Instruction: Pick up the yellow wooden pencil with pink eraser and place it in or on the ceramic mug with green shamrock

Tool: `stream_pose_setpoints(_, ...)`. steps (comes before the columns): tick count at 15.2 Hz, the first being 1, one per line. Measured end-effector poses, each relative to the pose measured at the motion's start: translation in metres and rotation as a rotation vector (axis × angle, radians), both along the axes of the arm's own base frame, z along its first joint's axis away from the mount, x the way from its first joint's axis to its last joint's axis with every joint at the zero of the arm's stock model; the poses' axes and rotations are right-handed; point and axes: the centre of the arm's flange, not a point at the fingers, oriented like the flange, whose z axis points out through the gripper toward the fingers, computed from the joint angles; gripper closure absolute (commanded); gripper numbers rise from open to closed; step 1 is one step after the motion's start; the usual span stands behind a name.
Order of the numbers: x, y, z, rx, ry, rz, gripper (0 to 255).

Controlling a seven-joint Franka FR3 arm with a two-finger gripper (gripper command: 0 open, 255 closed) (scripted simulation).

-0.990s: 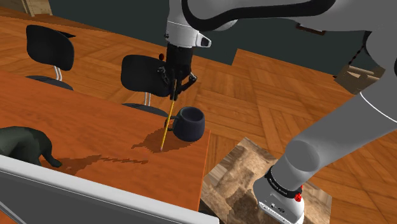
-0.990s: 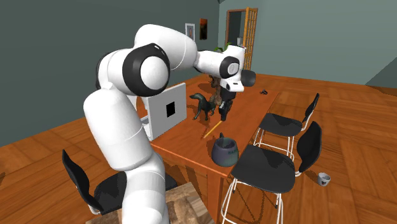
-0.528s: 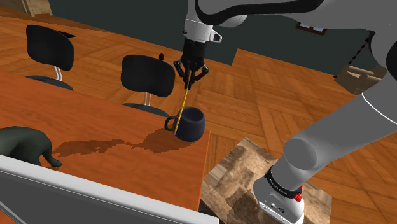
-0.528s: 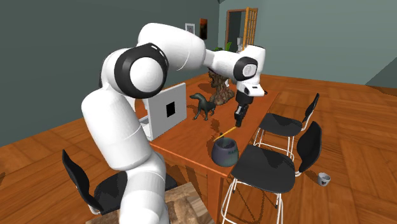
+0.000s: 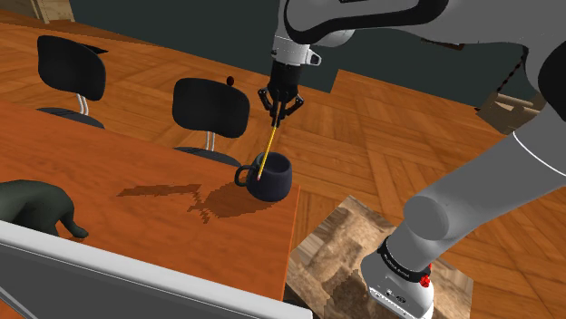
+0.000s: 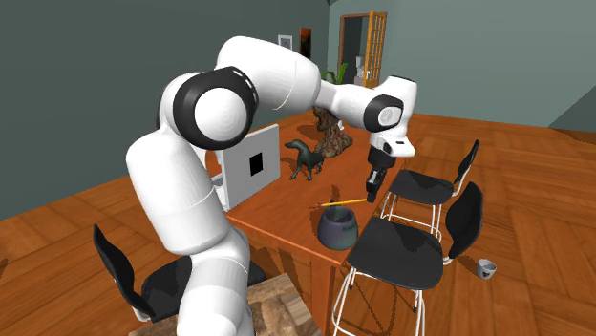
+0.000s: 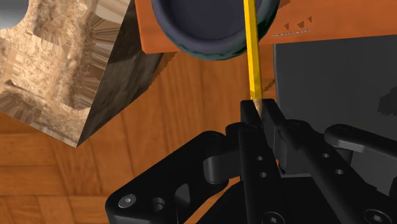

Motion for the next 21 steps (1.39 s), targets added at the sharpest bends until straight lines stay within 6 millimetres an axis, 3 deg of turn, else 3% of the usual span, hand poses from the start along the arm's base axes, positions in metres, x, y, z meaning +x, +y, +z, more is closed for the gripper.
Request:
stream_pose_setpoints(11,0.001,-0.002,-0.057,0.000,0.000,0.000,255)
stream_pose_setpoints(17,0.001,-0.001,-0.061,0.000,0.000,0.000,255)
stream_pose_setpoints(18,0.001,-0.001,-0.061,0.000,0.000,0.000,0)
stream_pose_setpoints(21,0.001,-0.001,-0.061,0.000,0.000,0.000,0)
